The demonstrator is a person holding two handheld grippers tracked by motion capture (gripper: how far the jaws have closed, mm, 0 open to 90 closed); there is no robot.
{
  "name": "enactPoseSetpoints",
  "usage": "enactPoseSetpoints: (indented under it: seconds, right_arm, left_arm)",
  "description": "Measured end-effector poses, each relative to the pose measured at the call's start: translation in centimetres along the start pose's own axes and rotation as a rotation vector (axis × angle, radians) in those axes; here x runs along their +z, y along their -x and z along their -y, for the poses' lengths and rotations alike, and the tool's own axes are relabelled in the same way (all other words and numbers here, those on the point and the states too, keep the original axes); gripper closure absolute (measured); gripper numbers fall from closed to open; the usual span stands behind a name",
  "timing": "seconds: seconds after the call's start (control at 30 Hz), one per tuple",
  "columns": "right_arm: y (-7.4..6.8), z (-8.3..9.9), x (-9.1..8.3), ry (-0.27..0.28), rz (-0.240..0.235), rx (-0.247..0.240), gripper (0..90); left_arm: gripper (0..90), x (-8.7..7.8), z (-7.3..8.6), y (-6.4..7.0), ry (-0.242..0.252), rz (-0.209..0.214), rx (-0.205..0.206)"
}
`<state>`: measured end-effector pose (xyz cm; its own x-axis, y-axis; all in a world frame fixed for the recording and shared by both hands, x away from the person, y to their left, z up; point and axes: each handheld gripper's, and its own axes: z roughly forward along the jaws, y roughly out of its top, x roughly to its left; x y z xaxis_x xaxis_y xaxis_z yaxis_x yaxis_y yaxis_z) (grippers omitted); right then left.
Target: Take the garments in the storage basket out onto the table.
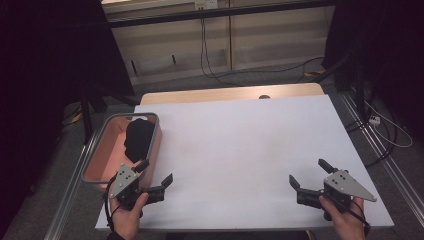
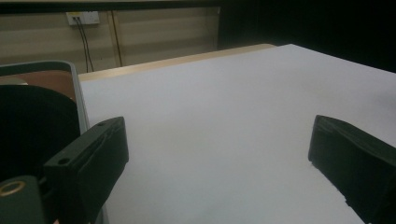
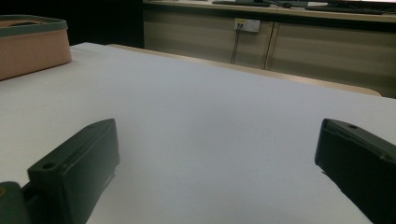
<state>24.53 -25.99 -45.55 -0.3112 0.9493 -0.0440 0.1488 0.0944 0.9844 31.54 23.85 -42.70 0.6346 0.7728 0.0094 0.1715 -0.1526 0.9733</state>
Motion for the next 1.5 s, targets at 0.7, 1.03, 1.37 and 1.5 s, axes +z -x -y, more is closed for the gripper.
enactPoseSetpoints:
  seconds: [0.7,1.03,1.37,1.5]
  right_arm:
    - [-0.1,0.0,-0.1,-0.003,-0.005,0.004,0.0]
    - [0.0,0.0,-0.1,0.0,-0.006,0.01,0.0]
    - [0.0,0.0,-0.1,-0.004,-0.009,0.013,0.0]
    - [0.0,0.0,-0.1,-0.003,-0.008,0.013,0.0]
  left_arm:
    - [5.5,-0.3,-0.6,-0.5,-0.059,0.017,-0.015]
    - [5.6,-0.6,-1.1,-1.0,-0.064,0.02,-0.034]
    - [6.1,-0.5,-1.6,-1.9,-0.094,0.038,-0.045]
    - [6.1,-0.7,-2.1,-2.1,-0.094,0.047,-0.053]
